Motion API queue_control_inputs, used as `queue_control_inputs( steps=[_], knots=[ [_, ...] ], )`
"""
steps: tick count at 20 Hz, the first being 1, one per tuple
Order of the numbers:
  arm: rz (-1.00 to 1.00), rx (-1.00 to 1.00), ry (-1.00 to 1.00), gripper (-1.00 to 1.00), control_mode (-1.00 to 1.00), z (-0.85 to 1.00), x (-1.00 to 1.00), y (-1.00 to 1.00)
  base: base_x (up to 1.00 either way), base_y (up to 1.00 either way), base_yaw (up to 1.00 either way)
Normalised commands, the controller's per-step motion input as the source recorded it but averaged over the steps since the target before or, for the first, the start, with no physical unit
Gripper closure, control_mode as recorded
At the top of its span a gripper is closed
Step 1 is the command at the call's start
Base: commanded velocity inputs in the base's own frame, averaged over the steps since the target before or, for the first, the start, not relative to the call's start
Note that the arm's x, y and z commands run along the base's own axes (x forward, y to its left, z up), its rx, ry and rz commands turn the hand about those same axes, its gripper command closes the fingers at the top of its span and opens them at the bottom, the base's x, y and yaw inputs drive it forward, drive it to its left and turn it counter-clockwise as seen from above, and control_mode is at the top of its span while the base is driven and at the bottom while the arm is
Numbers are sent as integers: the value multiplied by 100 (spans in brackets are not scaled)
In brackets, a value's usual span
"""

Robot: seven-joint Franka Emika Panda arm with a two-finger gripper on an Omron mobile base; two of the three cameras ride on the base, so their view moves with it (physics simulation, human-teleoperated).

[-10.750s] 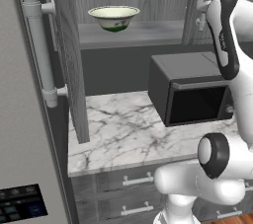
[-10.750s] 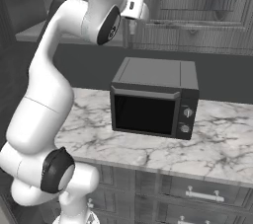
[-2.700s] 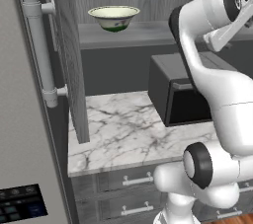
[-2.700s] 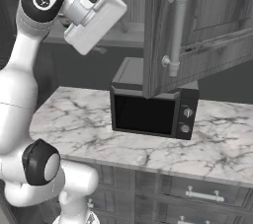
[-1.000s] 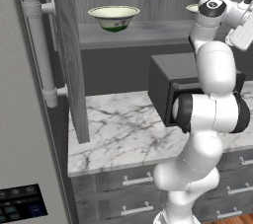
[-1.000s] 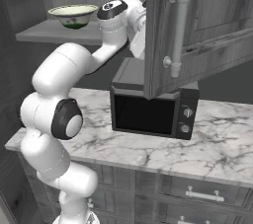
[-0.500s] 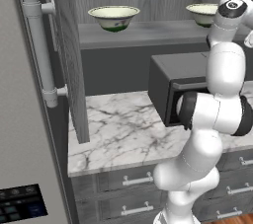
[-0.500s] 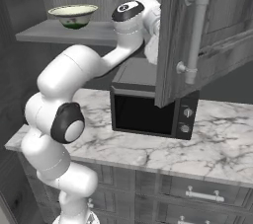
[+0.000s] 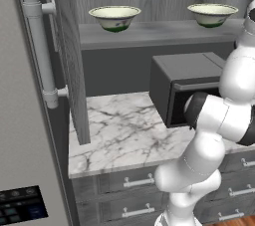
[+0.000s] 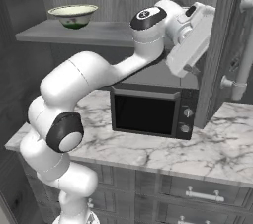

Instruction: Move the bowls from the cabinet to the plates on the dining table.

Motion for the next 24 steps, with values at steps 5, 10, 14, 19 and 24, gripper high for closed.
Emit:
queue_control_inputs(
  steps=[5,10,14,19,24],
  knots=[
    [0,0,0,-100,-100,-13,-27,-49,0,0,0],
    [0,0,0,-100,-100,-4,-27,-11,0,0,0],
    [6,0,-5,-100,-100,3,-28,43,0,0,0],
    [12,-2,-17,-100,-100,17,-31,89,0,0,0],
    [13,0,-10,-100,-100,6,-21,93,0,0,0]
  ],
)
